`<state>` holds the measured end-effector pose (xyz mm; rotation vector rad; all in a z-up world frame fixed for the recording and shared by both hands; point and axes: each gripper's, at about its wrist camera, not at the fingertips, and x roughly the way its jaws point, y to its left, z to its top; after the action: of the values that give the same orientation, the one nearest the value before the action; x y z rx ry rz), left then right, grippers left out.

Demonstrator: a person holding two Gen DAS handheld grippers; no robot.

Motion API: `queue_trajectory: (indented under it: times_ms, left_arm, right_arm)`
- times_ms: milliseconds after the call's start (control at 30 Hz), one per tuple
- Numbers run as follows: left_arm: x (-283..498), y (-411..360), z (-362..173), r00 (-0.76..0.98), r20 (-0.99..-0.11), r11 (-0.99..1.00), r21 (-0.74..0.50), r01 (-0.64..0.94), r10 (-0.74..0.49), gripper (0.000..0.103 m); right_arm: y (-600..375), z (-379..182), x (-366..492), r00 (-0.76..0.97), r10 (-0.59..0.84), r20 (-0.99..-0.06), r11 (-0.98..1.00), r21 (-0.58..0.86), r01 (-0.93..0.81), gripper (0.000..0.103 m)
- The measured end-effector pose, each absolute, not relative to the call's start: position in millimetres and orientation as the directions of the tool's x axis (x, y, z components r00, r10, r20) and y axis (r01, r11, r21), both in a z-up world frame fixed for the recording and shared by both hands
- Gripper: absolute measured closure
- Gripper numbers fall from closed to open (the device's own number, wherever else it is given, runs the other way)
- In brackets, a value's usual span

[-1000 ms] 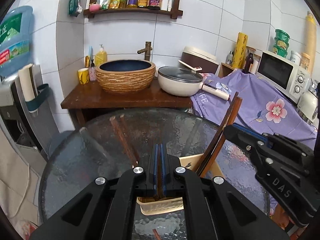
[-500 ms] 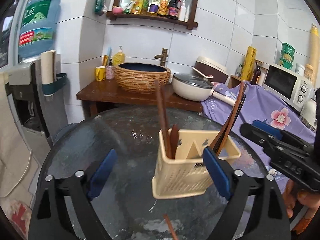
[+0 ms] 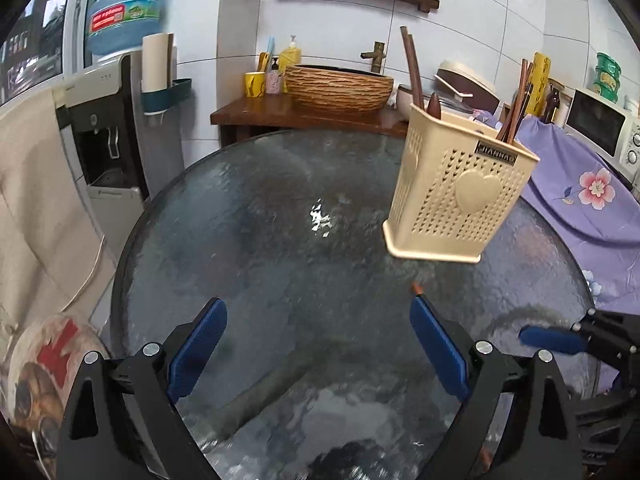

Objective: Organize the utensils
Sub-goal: 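Move the right tool to the silver spoon and close on its handle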

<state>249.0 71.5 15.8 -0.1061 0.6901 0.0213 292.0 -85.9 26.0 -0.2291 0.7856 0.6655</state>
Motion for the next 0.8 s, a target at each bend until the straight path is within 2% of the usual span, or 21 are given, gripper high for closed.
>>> queue_trajectory:
  times_ms: [233, 800]
  left_arm:
    - [226.3, 73.1, 5.9, 0.749, -0.662, 0.994, -0.098, -0.044, -0.032, 0.021]
    - [213.3, 72.0, 3.4, 0.743, -0.667, 0.992, -0.118, -0.040, -0.049, 0.021]
  right_arm:
    - [-65.7, -4.4, 279.5, 0.405, 0.468, -0.786, 0.704, 0.055, -0.708, 0.069]
    - [-45.6, -24.1, 286.0, 0.313, 0.423, -0.850, 0.668, 0.059, -0.742, 0.075]
